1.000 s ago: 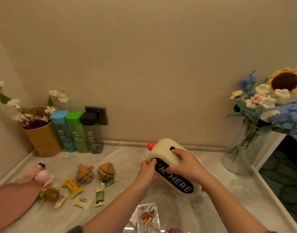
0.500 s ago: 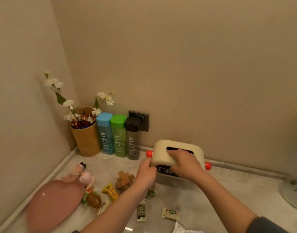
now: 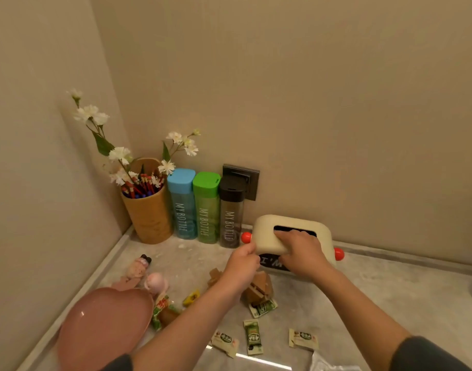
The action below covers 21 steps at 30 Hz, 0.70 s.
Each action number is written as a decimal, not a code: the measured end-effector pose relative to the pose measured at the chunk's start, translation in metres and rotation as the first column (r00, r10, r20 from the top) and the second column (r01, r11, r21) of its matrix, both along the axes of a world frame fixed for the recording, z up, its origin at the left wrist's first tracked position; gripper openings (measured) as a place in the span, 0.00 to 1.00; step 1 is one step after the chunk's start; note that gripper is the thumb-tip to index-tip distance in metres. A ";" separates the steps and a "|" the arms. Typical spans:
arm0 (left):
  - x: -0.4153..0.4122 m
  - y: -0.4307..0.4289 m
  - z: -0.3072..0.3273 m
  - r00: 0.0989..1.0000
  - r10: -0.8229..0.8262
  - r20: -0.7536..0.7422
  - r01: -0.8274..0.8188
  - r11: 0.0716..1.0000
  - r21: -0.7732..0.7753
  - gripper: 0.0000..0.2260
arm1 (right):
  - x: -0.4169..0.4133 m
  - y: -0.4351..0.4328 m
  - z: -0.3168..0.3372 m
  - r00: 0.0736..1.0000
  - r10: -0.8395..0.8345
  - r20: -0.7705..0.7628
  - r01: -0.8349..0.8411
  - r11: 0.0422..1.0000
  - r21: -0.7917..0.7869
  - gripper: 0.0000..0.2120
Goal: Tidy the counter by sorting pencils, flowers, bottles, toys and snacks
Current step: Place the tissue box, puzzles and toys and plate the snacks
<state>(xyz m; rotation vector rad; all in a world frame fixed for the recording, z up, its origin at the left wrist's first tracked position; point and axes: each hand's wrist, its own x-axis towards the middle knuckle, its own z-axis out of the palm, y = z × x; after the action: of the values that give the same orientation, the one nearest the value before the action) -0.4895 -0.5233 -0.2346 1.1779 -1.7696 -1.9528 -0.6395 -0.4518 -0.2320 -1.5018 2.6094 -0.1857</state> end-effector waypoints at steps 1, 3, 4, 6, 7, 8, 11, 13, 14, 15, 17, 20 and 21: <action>0.001 0.000 0.000 1.000 -0.006 -0.001 0.006 1.000 -0.003 0.23 | 0.001 0.001 -0.001 1.000 -0.008 -0.005 0.008 1.000 0.000 0.32; 0.002 -0.002 -0.001 1.000 -0.012 0.000 0.012 1.000 -0.011 0.24 | 0.003 0.001 -0.003 1.000 -0.016 -0.010 0.016 1.000 -0.003 0.32; 0.002 -0.002 -0.001 1.000 -0.013 0.000 0.013 1.000 -0.012 0.24 | 0.004 0.002 -0.004 1.000 -0.018 -0.013 0.018 1.000 -0.002 0.32; 0.003 -0.002 -0.001 1.000 -0.013 -0.001 0.013 1.000 -0.009 0.24 | 0.005 0.002 -0.004 1.000 -0.019 -0.022 0.020 1.000 0.010 0.31; 0.004 -0.002 0.000 1.000 -0.014 -0.005 0.014 1.000 -0.007 0.24 | 0.006 0.003 -0.005 0.999 -0.023 -0.024 0.023 1.000 0.016 0.31; 0.004 -0.001 0.001 1.000 -0.011 -0.010 0.011 1.000 -0.004 0.24 | 0.007 0.003 -0.005 0.999 -0.028 -0.024 0.028 0.999 0.024 0.31; 0.009 0.000 0.003 1.000 -0.008 -0.023 0.008 1.000 0.004 0.24 | 0.013 0.005 -0.006 0.998 -0.040 -0.038 0.042 0.998 0.044 0.30; 0.012 0.001 0.005 1.000 -0.003 -0.031 0.003 1.000 -0.006 0.24 | 0.016 0.007 -0.001 0.998 -0.053 -0.035 0.054 0.998 0.042 0.30; 0.015 0.001 0.006 0.999 -0.001 -0.036 0.000 1.000 -0.017 0.24 | 0.018 0.008 0.002 0.998 -0.066 -0.020 0.067 0.997 0.026 0.30; 0.017 0.001 0.008 0.999 0.002 -0.045 -0.003 1.000 -0.024 0.23 | 0.020 0.009 0.007 0.997 -0.079 -0.005 0.079 0.997 -0.001 0.30; 0.022 0.000 0.012 0.997 0.017 -0.081 -0.018 1.000 -0.013 0.23 | 0.027 0.012 0.018 0.996 -0.090 0.005 0.091 0.991 -0.094 0.29; 0.033 0.001 0.019 0.989 0.042 -0.140 -0.044 0.999 -0.012 0.19 | 0.043 0.016 0.031 0.992 -0.067 0.106 0.099 0.937 -0.334 0.26; 0.038 0.000 0.019 0.987 0.041 -0.158 -0.047 0.998 -0.036 0.17 | 0.050 0.017 0.035 0.985 -0.054 0.162 0.115 0.911 -0.395 0.24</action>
<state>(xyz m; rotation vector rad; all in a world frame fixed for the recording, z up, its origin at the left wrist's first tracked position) -0.4518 -0.5228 -0.2151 1.0114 -1.6801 -1.9193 -0.5894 -0.4346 -0.1974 -1.4125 2.6240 -0.8600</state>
